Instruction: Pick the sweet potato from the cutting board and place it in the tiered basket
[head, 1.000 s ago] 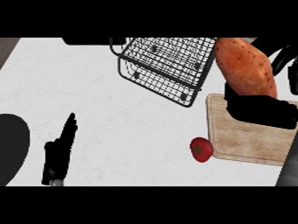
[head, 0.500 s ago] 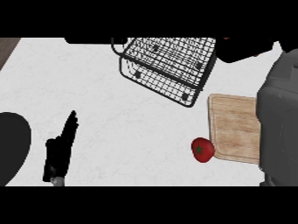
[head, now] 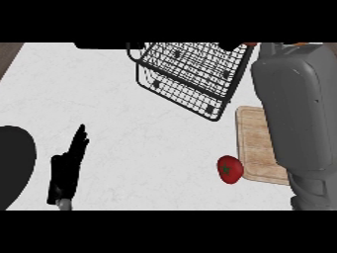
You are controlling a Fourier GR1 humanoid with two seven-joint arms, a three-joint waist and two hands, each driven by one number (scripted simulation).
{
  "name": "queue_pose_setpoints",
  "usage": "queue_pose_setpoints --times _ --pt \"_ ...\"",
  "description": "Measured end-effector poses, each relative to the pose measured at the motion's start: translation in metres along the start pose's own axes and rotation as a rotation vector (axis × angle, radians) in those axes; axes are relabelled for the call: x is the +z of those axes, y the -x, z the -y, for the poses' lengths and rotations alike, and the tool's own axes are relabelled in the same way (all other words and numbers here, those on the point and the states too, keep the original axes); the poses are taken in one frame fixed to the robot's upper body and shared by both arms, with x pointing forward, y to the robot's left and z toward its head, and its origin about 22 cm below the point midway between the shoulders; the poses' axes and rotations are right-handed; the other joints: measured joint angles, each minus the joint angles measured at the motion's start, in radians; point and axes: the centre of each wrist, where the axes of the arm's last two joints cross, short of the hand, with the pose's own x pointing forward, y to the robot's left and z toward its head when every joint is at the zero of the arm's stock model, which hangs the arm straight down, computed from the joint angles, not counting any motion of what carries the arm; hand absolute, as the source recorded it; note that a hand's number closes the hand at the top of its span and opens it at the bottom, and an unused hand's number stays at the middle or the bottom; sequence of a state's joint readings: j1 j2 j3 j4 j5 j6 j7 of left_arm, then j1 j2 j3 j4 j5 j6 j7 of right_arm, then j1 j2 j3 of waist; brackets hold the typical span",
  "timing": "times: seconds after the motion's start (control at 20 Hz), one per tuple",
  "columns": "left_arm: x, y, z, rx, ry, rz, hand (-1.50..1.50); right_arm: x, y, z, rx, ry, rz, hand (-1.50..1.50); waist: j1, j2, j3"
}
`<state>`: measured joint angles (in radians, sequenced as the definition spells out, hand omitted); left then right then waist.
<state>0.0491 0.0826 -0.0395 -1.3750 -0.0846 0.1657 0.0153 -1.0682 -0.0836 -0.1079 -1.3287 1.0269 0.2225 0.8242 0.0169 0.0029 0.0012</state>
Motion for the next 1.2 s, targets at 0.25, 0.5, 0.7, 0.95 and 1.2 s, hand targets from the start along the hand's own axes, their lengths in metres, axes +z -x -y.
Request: queue_pose_setpoints --times 0.25,0.5,0.7,0.95,1.2 --pt "0.004 0.0 0.004 0.003 0.006 0.002 0.0 -0.018 -0.008 -0.026 0.023 -0.02 -0.016 1.5 0.002 0.0 0.0" --pt "0.008 0.0 0.003 -0.003 0.012 -0.003 0.0 -0.035 -0.001 -0.059 0.027 -0.024 -0.06 1.5 0.007 0.002 -0.001" --pt "0.008 -0.001 0.005 -0.006 0.013 0.001 0.0 -0.043 0.007 -0.076 -0.04 -0.043 -0.081 1.5 0.008 0.004 0.0" --pt "0.008 -0.002 0.009 -0.001 0.018 0.008 0.0 -0.047 0.019 -0.094 -0.253 -0.099 -0.143 -1.5 0.014 0.007 0.0" --pt "0.006 -0.004 0.008 0.001 0.018 -0.004 0.0 -0.053 0.03 -0.095 -0.461 -0.072 -0.136 -1.5 0.013 0.002 -0.003"
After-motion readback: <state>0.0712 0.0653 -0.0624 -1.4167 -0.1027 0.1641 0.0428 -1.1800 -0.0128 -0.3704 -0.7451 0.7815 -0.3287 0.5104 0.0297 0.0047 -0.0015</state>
